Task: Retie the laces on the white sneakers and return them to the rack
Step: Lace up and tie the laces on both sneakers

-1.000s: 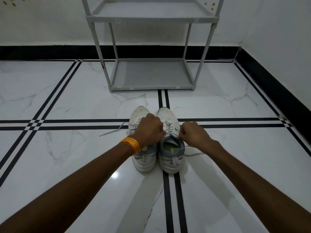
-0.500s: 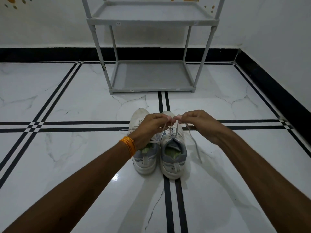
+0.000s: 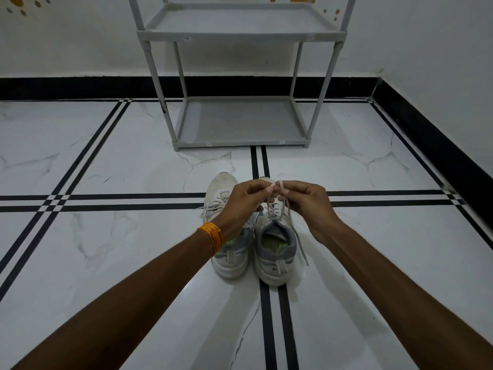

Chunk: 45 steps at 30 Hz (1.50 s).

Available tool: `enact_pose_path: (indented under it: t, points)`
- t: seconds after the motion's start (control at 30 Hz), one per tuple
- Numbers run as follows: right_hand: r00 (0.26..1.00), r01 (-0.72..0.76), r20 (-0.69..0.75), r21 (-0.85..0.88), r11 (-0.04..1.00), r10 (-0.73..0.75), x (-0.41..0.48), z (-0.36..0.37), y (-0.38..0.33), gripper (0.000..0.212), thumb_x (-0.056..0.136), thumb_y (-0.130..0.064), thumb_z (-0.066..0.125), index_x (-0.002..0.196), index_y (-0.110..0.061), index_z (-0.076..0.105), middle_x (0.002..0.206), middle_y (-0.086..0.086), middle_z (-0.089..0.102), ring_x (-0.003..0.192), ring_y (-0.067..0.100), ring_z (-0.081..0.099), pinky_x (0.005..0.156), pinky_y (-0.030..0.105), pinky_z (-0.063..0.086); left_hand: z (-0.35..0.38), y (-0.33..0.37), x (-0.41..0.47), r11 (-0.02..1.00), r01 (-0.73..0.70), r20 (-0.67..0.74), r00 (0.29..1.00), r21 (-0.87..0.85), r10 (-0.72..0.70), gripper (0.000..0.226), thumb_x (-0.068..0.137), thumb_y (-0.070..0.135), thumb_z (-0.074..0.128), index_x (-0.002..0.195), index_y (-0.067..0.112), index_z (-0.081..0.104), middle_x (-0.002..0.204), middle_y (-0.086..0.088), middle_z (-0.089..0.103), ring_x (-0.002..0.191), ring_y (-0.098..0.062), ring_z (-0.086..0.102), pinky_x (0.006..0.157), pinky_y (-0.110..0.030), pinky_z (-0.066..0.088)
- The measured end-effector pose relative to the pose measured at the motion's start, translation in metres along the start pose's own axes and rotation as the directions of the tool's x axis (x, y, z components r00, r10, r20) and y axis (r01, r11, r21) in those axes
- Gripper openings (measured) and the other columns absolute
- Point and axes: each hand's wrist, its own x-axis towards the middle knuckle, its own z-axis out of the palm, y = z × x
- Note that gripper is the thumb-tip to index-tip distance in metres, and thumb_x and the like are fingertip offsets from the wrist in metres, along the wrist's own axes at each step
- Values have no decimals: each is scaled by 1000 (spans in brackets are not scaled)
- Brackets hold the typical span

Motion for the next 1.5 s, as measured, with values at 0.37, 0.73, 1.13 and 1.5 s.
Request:
enact_pose_path:
  t: [0.37, 0.73, 1.13, 1.5]
  points:
    - [999, -50, -4, -124, 991, 50, 4, -6, 12, 20, 87, -10, 69, 106, -9, 73, 91, 17, 75, 70, 15, 67, 65, 24, 53, 0, -1, 3, 1000, 9, -16, 1000, 0, -9, 36, 81, 17, 76, 103, 5, 51, 87, -18, 74, 70, -14, 69, 52, -18, 50]
    - [978, 187, 165, -422, 887, -127, 4, -15, 2, 29, 87, -1, 63, 112, -16, 65, 77, 8, 77, 77, 19, 74, 78, 30, 59, 1, -3, 7, 998, 9, 99, 995, 63, -15, 30, 81, 19, 77, 105, 3, 68, 83, -18, 75, 66, -16, 68, 55, -19, 51]
    - [958, 284, 130, -510, 812, -254, -7, -7, 15, 23, 85, -9, 70, 104, -20, 68, 90, 2, 73, 81, 15, 71, 76, 26, 60, 6, -11, 8, 946, -123, -91, 983, 302, 157, 29, 76, 28, 81, 86, 4, 68, 71, -11, 73, 55, -10, 69, 52, -18, 54]
    - [982, 113, -5, -783, 612, -187, 1, 11, 19, 22, 97, -10, 53, 111, -5, 70, 106, 8, 68, 91, 19, 63, 75, 20, 40, 5, -17, 9, 568, -398, 142, 886, 721, 441, 10, 88, 21, 68, 96, 16, 67, 89, -5, 75, 80, -20, 69, 75, -32, 57]
